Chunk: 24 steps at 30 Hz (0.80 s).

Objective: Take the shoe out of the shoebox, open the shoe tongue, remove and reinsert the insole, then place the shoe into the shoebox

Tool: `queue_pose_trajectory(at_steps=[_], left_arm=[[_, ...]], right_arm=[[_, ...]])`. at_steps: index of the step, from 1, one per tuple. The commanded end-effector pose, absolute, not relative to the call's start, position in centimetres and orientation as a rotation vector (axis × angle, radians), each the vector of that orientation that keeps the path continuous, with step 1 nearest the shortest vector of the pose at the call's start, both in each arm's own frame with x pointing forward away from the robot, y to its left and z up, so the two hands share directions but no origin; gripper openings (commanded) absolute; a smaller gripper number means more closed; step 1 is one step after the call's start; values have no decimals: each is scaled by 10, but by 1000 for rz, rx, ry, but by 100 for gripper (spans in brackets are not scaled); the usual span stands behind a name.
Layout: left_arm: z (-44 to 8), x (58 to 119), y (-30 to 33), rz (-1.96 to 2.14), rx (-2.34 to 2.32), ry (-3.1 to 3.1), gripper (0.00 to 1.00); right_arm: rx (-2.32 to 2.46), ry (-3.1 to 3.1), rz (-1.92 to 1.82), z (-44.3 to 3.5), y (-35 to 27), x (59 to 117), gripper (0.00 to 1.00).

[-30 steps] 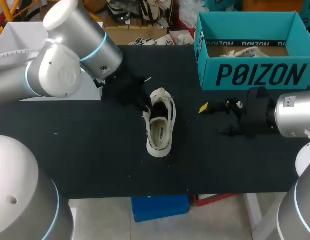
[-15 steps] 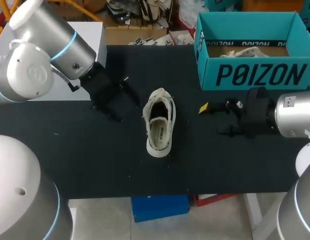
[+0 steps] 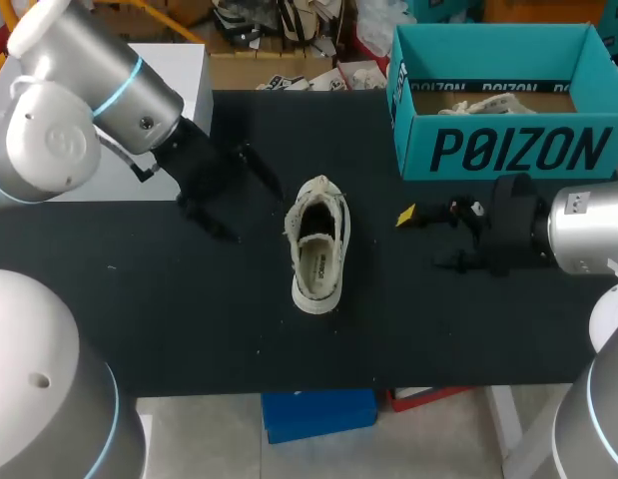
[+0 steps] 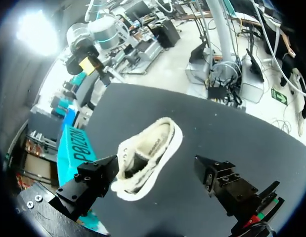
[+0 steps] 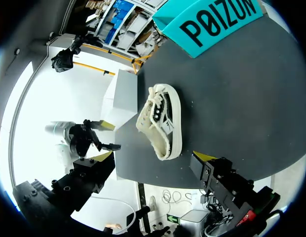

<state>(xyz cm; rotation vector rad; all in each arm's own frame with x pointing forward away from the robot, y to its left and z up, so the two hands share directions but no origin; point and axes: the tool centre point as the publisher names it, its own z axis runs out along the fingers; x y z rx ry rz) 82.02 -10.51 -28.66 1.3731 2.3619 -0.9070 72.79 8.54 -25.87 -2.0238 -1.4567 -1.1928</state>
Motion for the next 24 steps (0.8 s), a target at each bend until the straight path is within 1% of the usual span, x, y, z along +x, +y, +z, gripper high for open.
queue_pose_trajectory(at_steps=[1, 4, 11, 18, 24], left_arm=[[-282, 826, -91, -1178, 585, 2645, 100], [-278, 829, -83, -1251, 297, 2718, 100], [-279, 832, -61, -1239, -61, 2771, 100], [-286, 828, -39, -1227, -308, 2787, 100], [-287, 824, -19, -1200, -432, 2783, 100]], right_arm=[[-2023, -1456, -1193, -259, 86, 728, 100], [-2023, -1456, -1193, -259, 86, 728, 100], [-2023, -1456, -1193, -259, 86, 728, 100], [-2023, -1456, -1193, -259, 86, 728, 100], [-2023, -1456, -1193, -259, 86, 728, 100]])
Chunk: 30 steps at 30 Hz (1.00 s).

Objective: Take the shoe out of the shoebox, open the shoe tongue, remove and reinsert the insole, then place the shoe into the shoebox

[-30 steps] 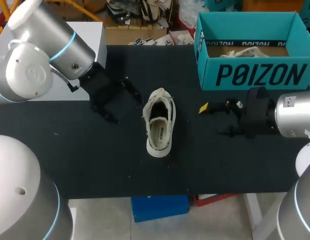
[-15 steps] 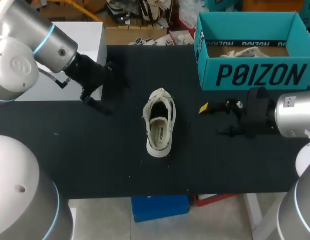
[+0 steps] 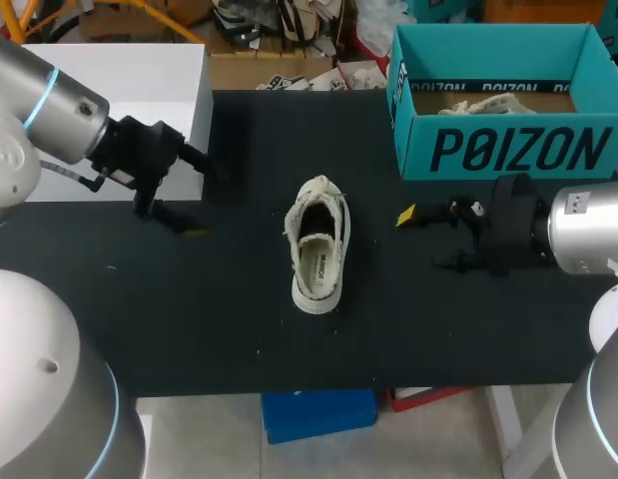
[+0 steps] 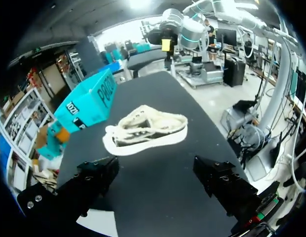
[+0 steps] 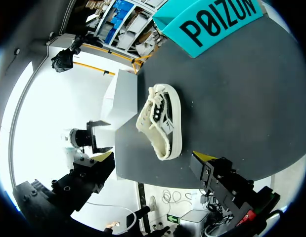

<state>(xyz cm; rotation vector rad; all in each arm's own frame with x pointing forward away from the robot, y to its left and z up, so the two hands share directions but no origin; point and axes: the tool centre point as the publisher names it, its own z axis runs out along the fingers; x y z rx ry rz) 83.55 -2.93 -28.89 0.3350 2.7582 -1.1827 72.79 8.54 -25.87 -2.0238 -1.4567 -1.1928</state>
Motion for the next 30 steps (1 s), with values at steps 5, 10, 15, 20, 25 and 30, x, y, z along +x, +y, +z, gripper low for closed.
queue_pose_trajectory(at_steps=[5, 10, 15, 20, 25, 30], left_arm=[[-287, 822, -15, -1198, -463, 2784, 100], [-287, 822, -15, -1198, -463, 2784, 100], [-287, 822, -15, -1198, -463, 2784, 100], [-287, 822, -15, -1198, -463, 2784, 100], [-287, 822, -15, -1198, -463, 2784, 100], [-287, 822, -15, -1198, -463, 2784, 100]], right_arm=[[-2023, -1456, -1193, -259, 86, 728, 100], [-2023, -1456, -1193, -259, 86, 728, 100], [-2103, -1598, -1025, -247, 66, 737, 100], [-2155, -1801, -802, -242, 70, 757, 100], [-2178, -2011, -577, -243, 85, 776, 100], [-2146, -2326, -185, -249, 101, 792, 100]])
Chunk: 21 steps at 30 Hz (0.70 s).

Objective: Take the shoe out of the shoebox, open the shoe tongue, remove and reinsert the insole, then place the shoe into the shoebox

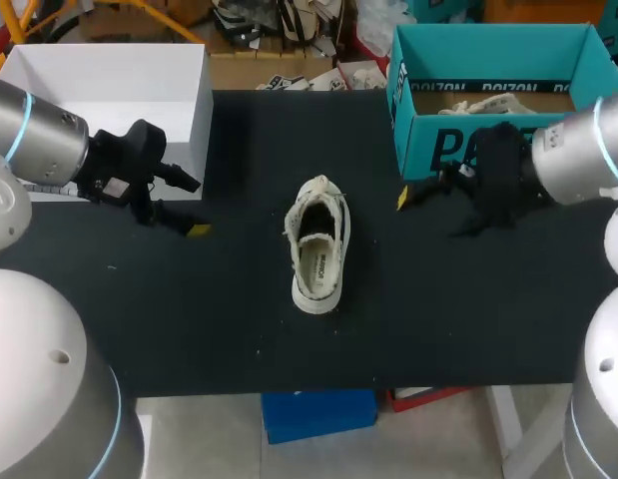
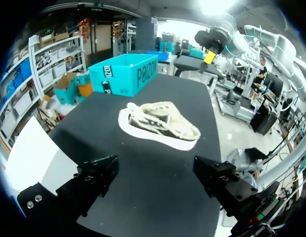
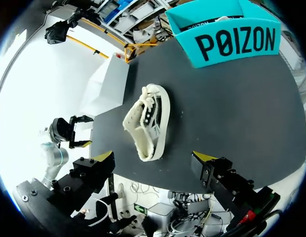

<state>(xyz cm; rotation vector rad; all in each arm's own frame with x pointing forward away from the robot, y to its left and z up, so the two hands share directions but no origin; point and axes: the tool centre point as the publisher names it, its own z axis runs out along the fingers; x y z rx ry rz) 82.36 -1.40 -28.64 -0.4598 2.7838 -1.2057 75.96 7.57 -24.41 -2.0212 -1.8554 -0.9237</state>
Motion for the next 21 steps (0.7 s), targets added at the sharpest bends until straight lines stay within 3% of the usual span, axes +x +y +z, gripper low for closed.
queue_pose_trajectory(at_steps=[1, 21], left_arm=[[-287, 822, -15, -1198, -463, 2784, 100], [-287, 822, -15, -1198, -463, 2784, 100]], right_arm=[[-2114, -2411, -61, -249, 105, 795, 100], [-2092, -2471, 17, -254, 112, 802, 100]])
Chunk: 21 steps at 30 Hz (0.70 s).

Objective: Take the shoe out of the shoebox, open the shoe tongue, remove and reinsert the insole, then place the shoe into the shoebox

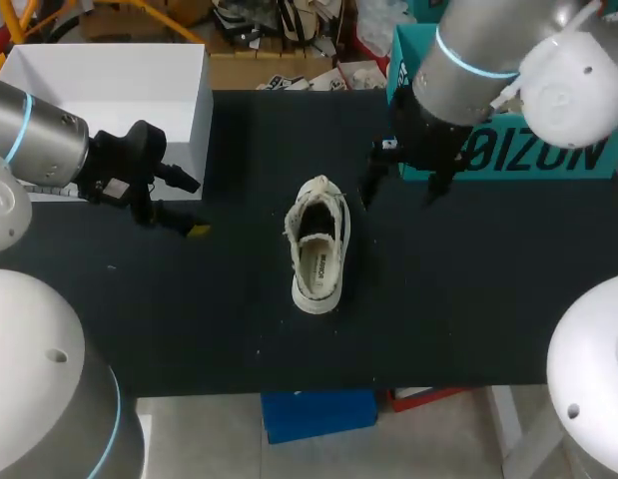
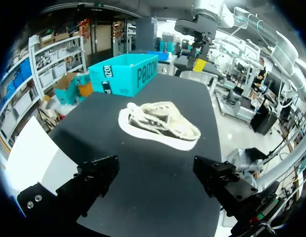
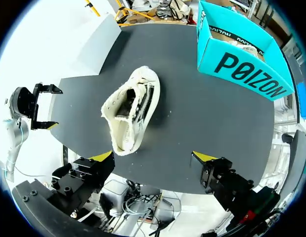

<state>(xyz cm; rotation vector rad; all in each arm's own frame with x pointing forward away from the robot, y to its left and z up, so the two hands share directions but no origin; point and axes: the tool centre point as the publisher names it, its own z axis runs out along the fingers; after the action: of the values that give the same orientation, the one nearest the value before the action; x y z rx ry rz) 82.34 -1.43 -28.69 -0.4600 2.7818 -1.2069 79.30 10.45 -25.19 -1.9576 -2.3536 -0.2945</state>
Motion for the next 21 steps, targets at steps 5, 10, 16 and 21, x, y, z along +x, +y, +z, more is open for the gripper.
queue_pose_trajectory(at_steps=[5, 10, 16, 21], left_arm=[[-287, 822, -15, -1198, -463, 2784, 100], [-287, 822, -15, -1198, -463, 2784, 100], [-287, 822, -15, -1198, -463, 2784, 100], [-287, 822, -15, -1198, -463, 2784, 100]], right_arm=[[-2153, -2450, 14, -258, 121, 806, 100], [-2156, -2441, -18, -264, 133, 807, 100], [-2143, -2445, -51, -274, 149, 811, 100], [-2123, -2444, -80, -285, 158, 816, 100]])
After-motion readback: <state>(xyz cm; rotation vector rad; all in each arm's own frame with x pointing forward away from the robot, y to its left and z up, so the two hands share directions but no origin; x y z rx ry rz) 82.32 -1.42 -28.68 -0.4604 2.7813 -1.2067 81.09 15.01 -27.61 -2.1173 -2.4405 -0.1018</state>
